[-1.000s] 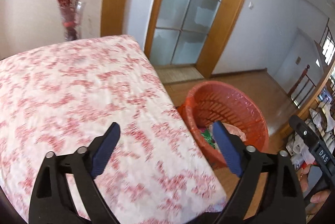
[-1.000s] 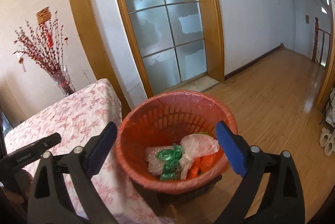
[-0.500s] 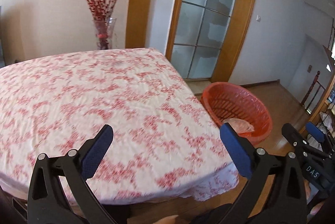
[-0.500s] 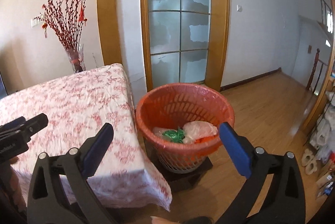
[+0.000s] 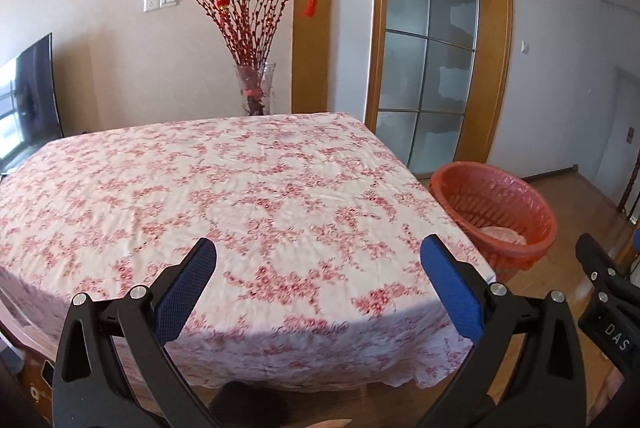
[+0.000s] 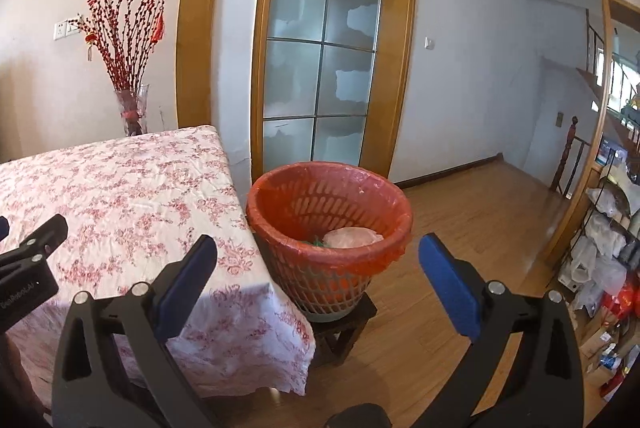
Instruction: Collect trash
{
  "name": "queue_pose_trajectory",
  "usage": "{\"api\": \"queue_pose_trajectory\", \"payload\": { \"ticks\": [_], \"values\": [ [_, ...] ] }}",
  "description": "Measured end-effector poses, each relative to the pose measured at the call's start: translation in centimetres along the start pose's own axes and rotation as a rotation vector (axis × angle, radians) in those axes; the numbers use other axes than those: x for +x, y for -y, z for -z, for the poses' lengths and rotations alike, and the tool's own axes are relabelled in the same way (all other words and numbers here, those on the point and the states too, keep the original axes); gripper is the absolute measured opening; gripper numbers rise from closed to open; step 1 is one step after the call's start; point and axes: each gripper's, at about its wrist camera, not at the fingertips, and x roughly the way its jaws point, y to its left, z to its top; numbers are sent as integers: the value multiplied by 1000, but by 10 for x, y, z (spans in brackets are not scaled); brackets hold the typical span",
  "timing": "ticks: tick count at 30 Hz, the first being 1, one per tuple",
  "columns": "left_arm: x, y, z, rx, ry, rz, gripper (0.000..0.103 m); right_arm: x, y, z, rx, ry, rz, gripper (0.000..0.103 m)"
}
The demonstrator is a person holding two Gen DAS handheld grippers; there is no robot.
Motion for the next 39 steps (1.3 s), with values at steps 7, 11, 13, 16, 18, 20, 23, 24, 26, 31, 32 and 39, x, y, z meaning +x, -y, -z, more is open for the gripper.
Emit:
{"api": "queue_pose_trajectory", "payload": {
  "ticks": [7, 11, 13, 16, 18, 20, 23, 24, 26, 31, 32, 39],
  "values": [
    [-12, -3, 12, 19, 20, -42, 100, -9, -6, 12, 3, -12, 2, 99],
    [-15, -5, 16, 17, 20, -50, 100, -10, -5, 16, 16, -25, 10, 99],
    [-15, -6, 17, 12, 16, -51, 100, -9, -4, 18, 23, -37, 11, 99],
    [-16, -7, 20, 5, 11, -54, 100, -7, -3, 20, 30, -54, 9, 99],
    [-16, -8, 21, 2, 7, -55, 100, -6, -3, 22, 33, -61, 8, 99],
    [-15, -7, 22, 0, 2, -58, 100, -5, -4, 23, 35, -68, 8, 99],
    [-15, -7, 24, -4, -5, -65, 100, -3, -4, 26, 36, -80, 11, 99],
    [-15, -8, 24, -7, -7, -67, 100, -2, -4, 26, 37, -85, 14, 99],
    [-14, -8, 25, -11, -12, -72, 100, -1, -5, 27, 37, -89, 18, 99],
    [-14, -7, 27, -16, -22, -81, 100, -2, -5, 28, 32, -90, 39, 99],
    [-14, -7, 27, -16, -22, -83, 100, -1, -5, 28, 32, -91, 42, 99],
    [-16, -6, 27, -13, -16, -85, 100, -1, -5, 29, 31, -94, 47, 99]
  ]
}}
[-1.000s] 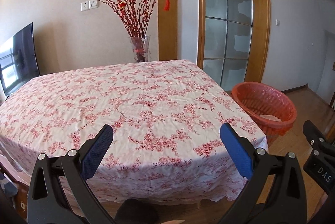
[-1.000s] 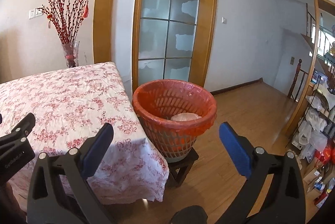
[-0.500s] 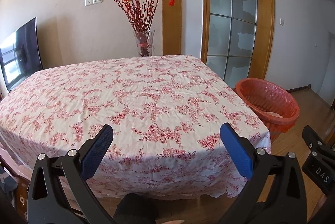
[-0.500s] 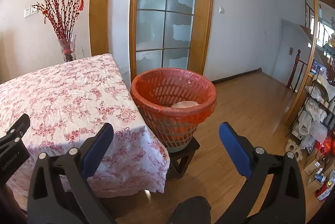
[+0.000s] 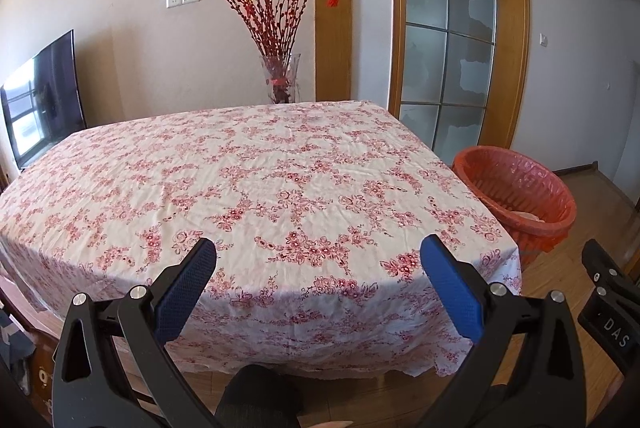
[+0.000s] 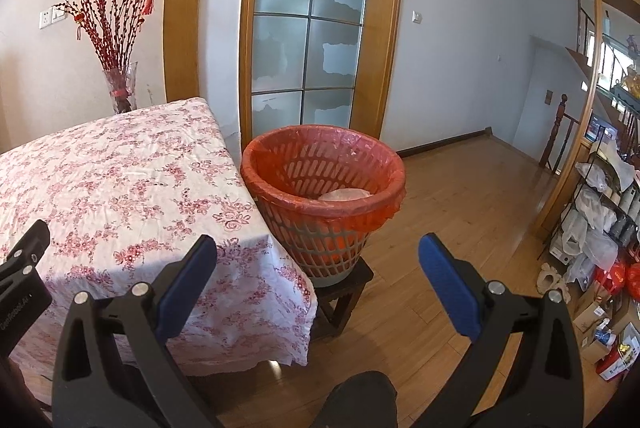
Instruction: Collect trash
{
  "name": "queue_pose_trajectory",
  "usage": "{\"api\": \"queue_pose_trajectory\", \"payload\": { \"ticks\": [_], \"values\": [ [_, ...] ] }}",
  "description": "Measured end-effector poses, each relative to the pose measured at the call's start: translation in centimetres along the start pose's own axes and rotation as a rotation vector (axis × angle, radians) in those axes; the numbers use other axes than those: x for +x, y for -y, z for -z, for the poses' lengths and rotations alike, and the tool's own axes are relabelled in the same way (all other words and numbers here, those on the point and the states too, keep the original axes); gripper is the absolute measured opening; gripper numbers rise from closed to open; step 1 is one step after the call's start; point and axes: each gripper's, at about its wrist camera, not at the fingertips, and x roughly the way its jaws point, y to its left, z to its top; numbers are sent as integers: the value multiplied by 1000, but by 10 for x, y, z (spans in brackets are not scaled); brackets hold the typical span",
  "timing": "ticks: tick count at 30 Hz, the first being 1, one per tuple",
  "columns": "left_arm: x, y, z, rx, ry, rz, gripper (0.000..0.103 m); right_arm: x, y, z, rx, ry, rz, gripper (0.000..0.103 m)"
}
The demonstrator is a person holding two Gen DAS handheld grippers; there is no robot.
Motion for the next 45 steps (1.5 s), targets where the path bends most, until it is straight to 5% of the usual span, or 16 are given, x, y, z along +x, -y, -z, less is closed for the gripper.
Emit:
{"api": "queue_pose_trajectory", "payload": {
  "ticks": [45],
  "values": [
    [-8, -4, -2, -22, 22, 1, 100, -10, 0, -3, -2, 17, -13, 99]
  ]
}}
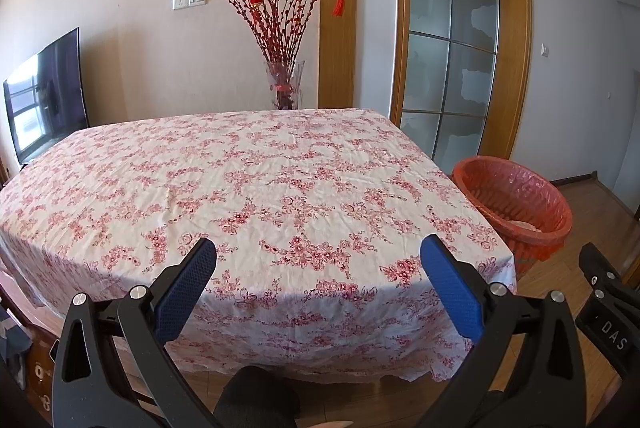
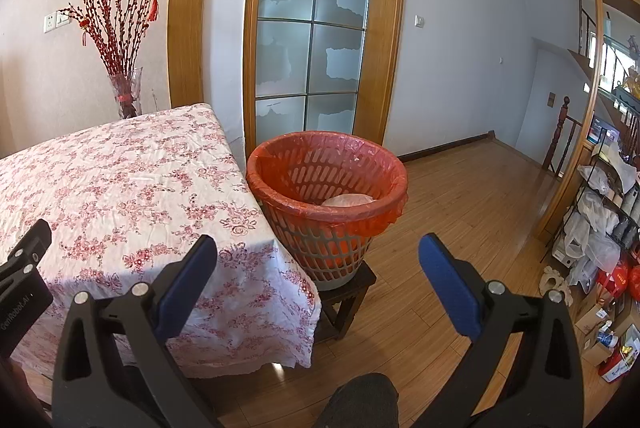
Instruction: Collect trash
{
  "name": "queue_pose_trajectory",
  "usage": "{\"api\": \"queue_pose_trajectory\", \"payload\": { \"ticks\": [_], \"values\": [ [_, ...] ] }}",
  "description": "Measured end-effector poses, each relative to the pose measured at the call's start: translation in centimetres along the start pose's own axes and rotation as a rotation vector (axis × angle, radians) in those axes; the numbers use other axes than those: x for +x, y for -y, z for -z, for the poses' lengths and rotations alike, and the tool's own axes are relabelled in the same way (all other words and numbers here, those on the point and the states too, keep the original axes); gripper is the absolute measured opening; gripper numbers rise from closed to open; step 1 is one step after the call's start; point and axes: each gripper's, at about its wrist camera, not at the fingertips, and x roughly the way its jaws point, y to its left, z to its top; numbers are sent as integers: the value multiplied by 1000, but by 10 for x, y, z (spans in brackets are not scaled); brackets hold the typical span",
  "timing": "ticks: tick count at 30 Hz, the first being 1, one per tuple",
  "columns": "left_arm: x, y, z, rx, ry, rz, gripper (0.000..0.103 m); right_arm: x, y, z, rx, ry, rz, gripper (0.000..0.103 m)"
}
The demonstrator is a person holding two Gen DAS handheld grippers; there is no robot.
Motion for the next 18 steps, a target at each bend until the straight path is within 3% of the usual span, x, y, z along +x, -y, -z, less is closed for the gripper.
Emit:
{"api": "queue_pose_trajectory", "payload": {
  "ticks": [18],
  "values": [
    [1, 1, 2, -1, -4, 0, 100, 0, -1, 0, 1, -1, 1, 99]
  ]
}}
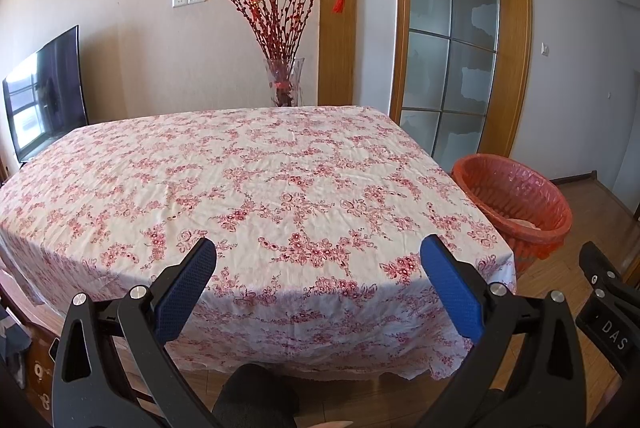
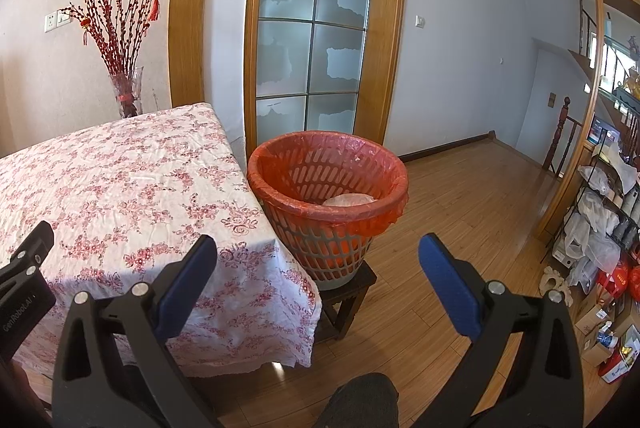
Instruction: Collect trash
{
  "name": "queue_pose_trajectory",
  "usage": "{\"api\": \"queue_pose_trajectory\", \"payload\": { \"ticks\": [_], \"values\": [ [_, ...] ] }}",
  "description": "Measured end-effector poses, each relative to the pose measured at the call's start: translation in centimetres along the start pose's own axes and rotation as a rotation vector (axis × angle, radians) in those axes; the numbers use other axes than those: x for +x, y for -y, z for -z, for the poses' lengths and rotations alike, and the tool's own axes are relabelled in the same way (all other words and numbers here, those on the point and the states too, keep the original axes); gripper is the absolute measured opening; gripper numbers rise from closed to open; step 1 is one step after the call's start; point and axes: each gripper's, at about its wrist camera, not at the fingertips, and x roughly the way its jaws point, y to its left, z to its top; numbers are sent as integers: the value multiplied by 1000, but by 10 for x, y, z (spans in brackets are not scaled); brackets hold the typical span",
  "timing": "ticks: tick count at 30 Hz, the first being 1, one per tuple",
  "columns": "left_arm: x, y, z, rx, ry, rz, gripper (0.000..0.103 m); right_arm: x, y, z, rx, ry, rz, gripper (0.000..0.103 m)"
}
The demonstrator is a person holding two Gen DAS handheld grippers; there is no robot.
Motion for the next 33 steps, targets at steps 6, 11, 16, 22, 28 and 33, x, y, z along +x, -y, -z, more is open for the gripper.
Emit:
{"api": "queue_pose_trajectory", "payload": {
  "ticks": [6, 11, 16, 22, 28, 33],
  "values": [
    [0, 1, 1, -1, -2, 0, 100, 1, 0, 0, -1, -2, -1, 99],
    [0, 2, 3, -1, -6, 0, 100, 1, 0, 0, -1, -3, -2, 99],
    [1, 2, 3, -1, -6, 0, 100, 1, 0, 0, -1, -3, -2, 99],
    [1, 2, 3, -1, -7, 0, 100, 1, 0, 0, -2, -4, -2, 99],
    [1, 3, 4, -1, -10, -1, 100, 1, -1, 1, -3, -4, -3, 99],
    [2, 2, 5, 0, -13, 0, 100, 1, -2, 1, -2, -5, -3, 99]
  ]
}}
